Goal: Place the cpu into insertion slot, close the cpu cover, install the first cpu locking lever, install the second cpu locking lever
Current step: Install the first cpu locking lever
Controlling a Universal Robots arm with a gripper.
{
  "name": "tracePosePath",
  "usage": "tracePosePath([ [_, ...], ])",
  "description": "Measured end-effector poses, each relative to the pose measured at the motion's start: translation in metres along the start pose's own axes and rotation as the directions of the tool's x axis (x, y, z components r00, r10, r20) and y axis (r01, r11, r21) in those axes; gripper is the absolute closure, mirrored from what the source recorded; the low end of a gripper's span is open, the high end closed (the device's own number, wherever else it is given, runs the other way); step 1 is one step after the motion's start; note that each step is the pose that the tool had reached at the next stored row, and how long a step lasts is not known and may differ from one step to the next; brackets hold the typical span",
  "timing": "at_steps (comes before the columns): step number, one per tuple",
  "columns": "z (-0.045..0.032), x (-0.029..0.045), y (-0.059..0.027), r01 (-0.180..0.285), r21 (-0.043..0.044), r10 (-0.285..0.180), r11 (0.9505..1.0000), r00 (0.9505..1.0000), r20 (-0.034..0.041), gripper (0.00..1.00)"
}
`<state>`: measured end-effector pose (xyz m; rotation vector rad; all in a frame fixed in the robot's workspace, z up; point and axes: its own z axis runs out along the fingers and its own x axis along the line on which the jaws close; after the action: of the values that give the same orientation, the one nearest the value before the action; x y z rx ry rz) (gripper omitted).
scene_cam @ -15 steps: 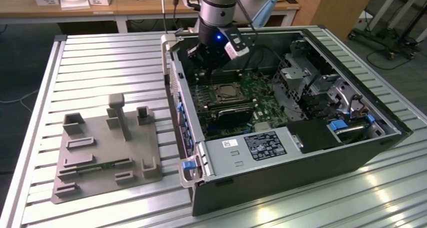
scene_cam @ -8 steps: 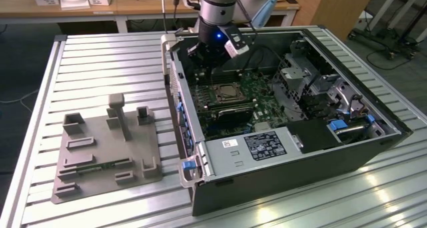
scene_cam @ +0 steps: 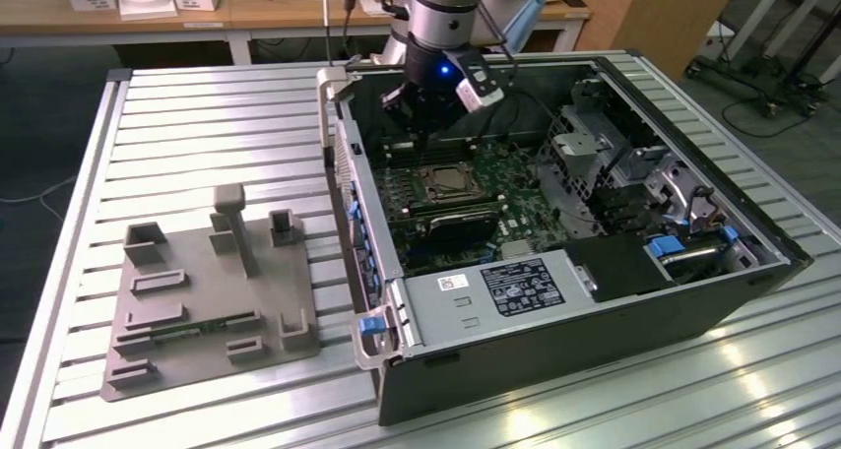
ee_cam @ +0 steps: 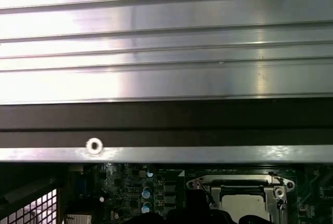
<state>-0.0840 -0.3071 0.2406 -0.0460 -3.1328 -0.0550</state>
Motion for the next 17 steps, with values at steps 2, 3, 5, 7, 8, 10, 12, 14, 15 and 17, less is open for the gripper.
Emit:
tracePosePath([
  [2, 0.0, -0.0058, 0.0002, 0.0, 0.0, 0.0, 1.0, 1.0, 0.0, 0.9],
  [3, 0.0, -0.0085, 0.0002, 0.0, 0.0, 0.0, 1.0, 1.0, 0.0, 0.9],
  [5, 0.0001, -0.0139, 0.0004, 0.0, 0.0, 0.0, 1.0, 1.0, 0.0001, 0.9],
  [7, 0.0002, -0.0192, 0.0006, 0.0, 0.0001, 0.0, 1.0, 1.0, 0.0, 0.9],
  [8, 0.0004, -0.0209, 0.0006, 0.0, 0.0, 0.0, 1.0, 1.0, 0.0001, 0.9],
  [10, 0.0008, -0.0214, 0.0011, 0.004, 0.0, -0.004, 1.0, 1.0, -0.0001, 0.9],
  [12, 0.0014, -0.0217, 0.0017, 0.014, 0.0, -0.014, 0.9999, 0.9999, -0.0003, 0.9],
  [14, 0.0023, -0.0226, 0.0021, 0.022, 0.0001, -0.022, 0.9998, 0.9998, -0.0006, 0.9],
  [15, 0.0026, -0.0239, 0.0024, 0.023, 0.0003, -0.023, 0.9997, 0.9997, -0.0008, 0.9],
  [17, 0.003, -0.0266, 0.0029, 0.023, 0.0002, -0.023, 0.9997, 0.9997, -0.0008, 0.9],
])
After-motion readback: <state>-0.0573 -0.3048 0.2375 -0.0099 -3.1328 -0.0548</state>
